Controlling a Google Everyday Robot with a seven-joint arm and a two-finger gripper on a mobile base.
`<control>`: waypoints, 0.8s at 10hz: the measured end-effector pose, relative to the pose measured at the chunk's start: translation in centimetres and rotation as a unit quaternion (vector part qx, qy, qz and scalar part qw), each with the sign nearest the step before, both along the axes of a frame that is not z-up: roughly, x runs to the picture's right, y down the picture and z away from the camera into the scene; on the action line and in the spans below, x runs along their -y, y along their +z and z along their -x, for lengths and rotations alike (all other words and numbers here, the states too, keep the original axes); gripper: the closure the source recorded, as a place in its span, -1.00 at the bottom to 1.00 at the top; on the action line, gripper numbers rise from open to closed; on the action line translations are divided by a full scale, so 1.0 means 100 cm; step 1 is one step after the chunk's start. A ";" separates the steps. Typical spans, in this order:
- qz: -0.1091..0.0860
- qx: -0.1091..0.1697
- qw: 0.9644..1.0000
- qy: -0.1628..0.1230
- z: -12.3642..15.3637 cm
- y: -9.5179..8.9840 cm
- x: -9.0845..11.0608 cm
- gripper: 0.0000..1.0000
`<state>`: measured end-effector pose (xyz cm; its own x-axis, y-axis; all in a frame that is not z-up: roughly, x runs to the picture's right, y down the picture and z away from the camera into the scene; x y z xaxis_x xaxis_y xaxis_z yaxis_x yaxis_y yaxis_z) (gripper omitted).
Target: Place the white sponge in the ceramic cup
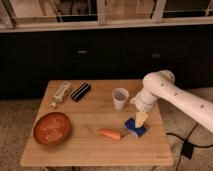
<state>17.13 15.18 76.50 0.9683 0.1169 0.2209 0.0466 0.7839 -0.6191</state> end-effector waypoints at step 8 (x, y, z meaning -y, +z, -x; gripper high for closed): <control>-0.019 -0.006 0.997 0.071 -0.028 0.040 -0.047 -0.55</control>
<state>19.92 19.92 80.53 0.9456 0.2437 0.2157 -0.0734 0.8055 -0.5881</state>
